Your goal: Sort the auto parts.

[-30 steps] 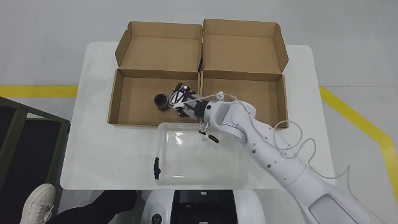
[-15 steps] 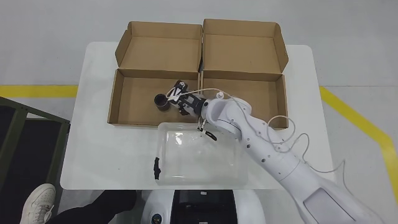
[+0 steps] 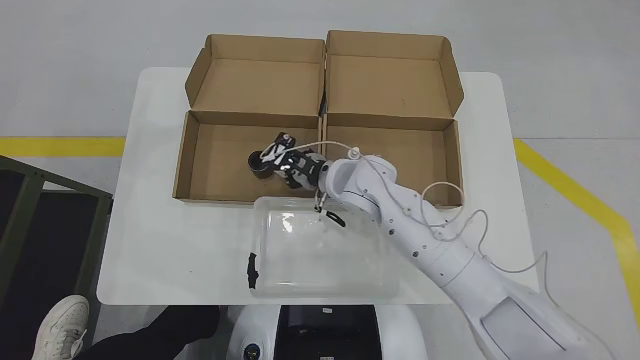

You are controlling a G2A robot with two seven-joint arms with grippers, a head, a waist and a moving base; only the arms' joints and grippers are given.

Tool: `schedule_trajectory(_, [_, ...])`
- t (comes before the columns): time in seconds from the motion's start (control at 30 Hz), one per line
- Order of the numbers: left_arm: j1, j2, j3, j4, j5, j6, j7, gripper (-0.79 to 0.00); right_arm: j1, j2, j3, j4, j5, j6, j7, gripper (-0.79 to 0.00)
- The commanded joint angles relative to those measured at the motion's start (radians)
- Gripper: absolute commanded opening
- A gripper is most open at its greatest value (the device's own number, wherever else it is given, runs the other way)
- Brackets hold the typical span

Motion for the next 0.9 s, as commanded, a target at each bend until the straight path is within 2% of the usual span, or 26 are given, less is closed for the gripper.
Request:
schedule_trajectory(0.0, [0.000, 0.000, 0.000, 0.000, 0.000, 0.000, 0.000, 0.000, 0.000, -0.002, 0.001, 0.000, -0.001, -0.002, 0.005, -0.480])
schedule_trajectory(0.13, [0.000, 0.000, 0.000, 0.000, 0.000, 0.000, 0.000, 0.000, -0.003, -0.004, 0.007, -0.003, -0.004, -0.006, 0.015, -0.382])
schedule_trajectory(0.17, [0.000, 0.000, 0.000, 0.000, 0.000, 0.000, 0.000, 0.000, -0.004, -0.005, 0.010, -0.006, -0.004, -0.007, 0.017, -0.286])
schedule_trajectory(0.2, [0.000, 0.000, 0.000, 0.000, 0.000, 0.000, 0.000, 0.000, -0.007, -0.005, 0.012, -0.012, -0.003, -0.011, 0.019, -0.243])
schedule_trajectory(0.33, [0.000, 0.000, 0.000, 0.000, 0.000, 0.000, 0.000, 0.000, -0.023, 0.000, 0.030, -0.060, -0.003, -0.036, 0.020, -0.139])
schedule_trajectory(0.53, [0.000, 0.000, 0.000, 0.000, 0.000, 0.000, 0.000, 0.000, -0.078, 0.019, 0.077, -0.204, -0.004, -0.083, 0.039, -0.062])
schedule_trajectory(0.7, [0.000, 0.000, 0.000, 0.000, 0.000, 0.000, 0.000, 0.000, -0.138, 0.039, 0.117, -0.331, 0.007, -0.136, 0.069, -0.065])
schedule_trajectory(0.87, [0.000, 0.000, 0.000, 0.000, 0.000, 0.000, 0.000, 0.000, -0.205, 0.060, 0.167, -0.441, 0.028, -0.198, 0.086, -0.028])
